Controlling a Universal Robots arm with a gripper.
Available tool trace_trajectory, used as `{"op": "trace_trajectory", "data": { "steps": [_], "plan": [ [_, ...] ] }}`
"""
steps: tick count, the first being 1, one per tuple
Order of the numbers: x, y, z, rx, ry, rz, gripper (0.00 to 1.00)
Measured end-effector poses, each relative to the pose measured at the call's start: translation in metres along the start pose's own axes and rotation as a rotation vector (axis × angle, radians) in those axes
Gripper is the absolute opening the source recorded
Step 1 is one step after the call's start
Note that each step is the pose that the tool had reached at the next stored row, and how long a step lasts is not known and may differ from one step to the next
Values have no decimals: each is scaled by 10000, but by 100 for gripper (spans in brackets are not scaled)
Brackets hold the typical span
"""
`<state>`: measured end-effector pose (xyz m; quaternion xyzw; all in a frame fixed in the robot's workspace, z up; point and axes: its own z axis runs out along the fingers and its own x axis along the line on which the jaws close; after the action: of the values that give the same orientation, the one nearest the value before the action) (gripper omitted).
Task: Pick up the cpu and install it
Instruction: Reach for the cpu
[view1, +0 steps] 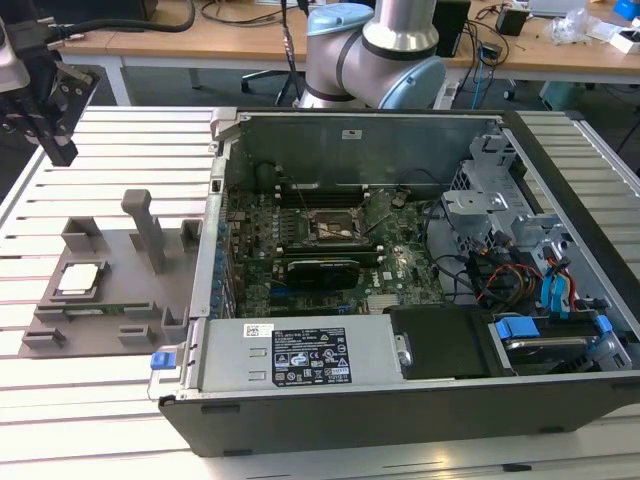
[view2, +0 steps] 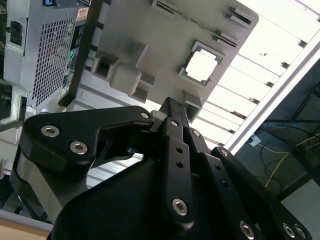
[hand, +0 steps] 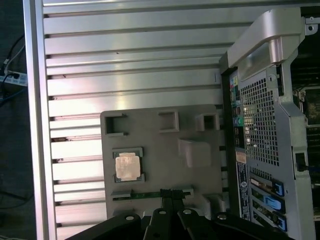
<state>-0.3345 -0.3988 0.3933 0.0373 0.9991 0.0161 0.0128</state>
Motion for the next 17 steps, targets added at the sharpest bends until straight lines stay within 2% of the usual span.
{"op": "trace_trajectory", "data": {
  "steps": [17],
  "plan": [
    [281,-21,-8,0,0,1,11]
  ]
}}
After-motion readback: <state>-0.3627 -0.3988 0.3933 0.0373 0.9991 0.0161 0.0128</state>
